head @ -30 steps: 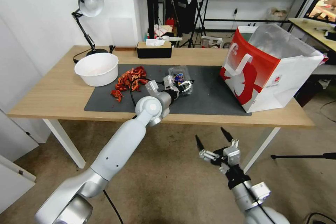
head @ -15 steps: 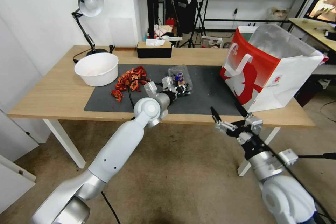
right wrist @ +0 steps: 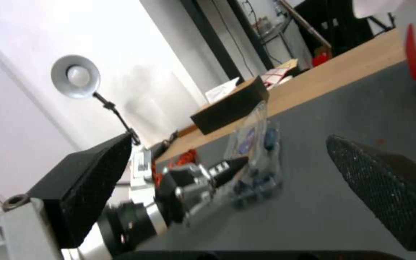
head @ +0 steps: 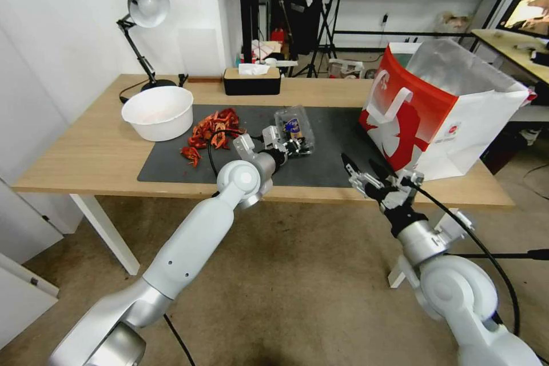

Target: Close the takeout container lid, then place the container into the takeout bag.

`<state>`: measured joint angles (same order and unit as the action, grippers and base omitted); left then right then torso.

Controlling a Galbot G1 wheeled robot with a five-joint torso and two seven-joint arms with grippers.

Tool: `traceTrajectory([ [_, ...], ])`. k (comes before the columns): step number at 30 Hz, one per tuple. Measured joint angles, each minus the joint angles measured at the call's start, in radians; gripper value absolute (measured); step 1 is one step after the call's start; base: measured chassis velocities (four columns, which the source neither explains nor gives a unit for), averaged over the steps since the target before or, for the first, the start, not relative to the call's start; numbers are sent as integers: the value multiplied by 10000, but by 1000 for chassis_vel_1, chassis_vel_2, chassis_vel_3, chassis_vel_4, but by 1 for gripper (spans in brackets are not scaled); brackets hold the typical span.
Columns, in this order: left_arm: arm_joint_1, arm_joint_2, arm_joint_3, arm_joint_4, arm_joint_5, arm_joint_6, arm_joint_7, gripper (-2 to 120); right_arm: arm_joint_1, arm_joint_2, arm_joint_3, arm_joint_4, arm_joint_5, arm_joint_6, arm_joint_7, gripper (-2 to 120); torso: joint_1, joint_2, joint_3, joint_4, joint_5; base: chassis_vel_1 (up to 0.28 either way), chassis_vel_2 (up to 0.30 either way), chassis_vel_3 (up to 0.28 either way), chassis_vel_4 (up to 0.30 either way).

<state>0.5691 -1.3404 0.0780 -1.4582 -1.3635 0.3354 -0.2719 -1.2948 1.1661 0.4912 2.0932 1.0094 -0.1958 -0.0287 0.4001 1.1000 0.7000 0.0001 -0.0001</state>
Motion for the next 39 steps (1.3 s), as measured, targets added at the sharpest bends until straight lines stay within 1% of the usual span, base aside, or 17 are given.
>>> traceTrajectory([
  [4,13,22,-1,0,15,-18,3,0,852,-87,-306,-425,564,-185,276,100,0,0,1,-2,-1,0,0,0,0],
  [7,18,27,-4,0,18,-22,6,0,1083,-111,-389,-549,675,-241,354,100,0,0,1,-1,0,0,0,0,0],
  [9,45,52,-7,3,35,-54,19,0,1792,-177,-644,-920,914,-427,596,100,0,0,1,-1,0,0,0,0,0],
  [10,45,52,-7,3,35,-54,19,0,1792,-177,-644,-920,914,-427,596,100,0,0,1,-1,0,0,0,0,0],
  [13,79,78,-19,4,45,-89,37,0,2668,-214,-1038,-1435,1279,-753,1048,100,0,0,1,-1,0,0,0,0,0],
  [14,79,78,-19,4,45,-89,37,0,2668,-214,-1038,-1435,1279,-753,1048,100,0,0,1,-1,0,0,0,0,0],
  [16,93,93,-34,4,47,-98,45,0,3342,-141,-1384,-1948,1452,-1084,1513,100,0,0,1,-2,0,0,0,0,0],
  [18,112,104,-40,4,53,-114,69,0,4066,9,-1734,-2430,1582,-1678,2091,100,0,-1,1,-1,-1,0,0,0,0],
  [19,112,104,-40,4,53,-114,69,0,4066,9,-1734,-2430,1582,-1678,2091,100,0,-1,1,-1,-1,0,0,0,0],
  [22,162,88,-73,4,117,-126,96,0,4883,257,-2119,-2949,1600,-2429,3106,100,0,-1,1,0,-1,0,0,0,0],
  [23,162,88,-73,4,117,-126,96,0,4883,257,-2119,-2949,1600,-2429,3106,100,0,-1,1,0,-1,0,0,0,0],
  [26,222,69,-92,4,174,-159,148,0,5484,428,-2355,-3488,1612,-2793,3806,100,0,-1,2,-1,0,0,0,0,0],
  [29,241,61,-116,10,190,-180,190,0,5812,518,-2487,-3809,1668,-2950,4114,100,0,-1,2,-2,0,0,0,0,0],
  [31,243,58,-122,11,191,-185,198,0,5918,557,-2533,-3933,1702,-3028,4209,100,0,-1,0,-1,0,0,0,0,0],
  [33,255,60,-126,10,193,-198,204,0,6245,675,-2620,-4355,1776,-3281,4438,100,0,-1,0,-1,0,0,0,0,0],
  [39,266,74,-111,10,201,-207,204,0,6632,774,-2759,-4858,1897,-3748,4613,100,0,-1,0,-1,1,0,0,0,0],
])
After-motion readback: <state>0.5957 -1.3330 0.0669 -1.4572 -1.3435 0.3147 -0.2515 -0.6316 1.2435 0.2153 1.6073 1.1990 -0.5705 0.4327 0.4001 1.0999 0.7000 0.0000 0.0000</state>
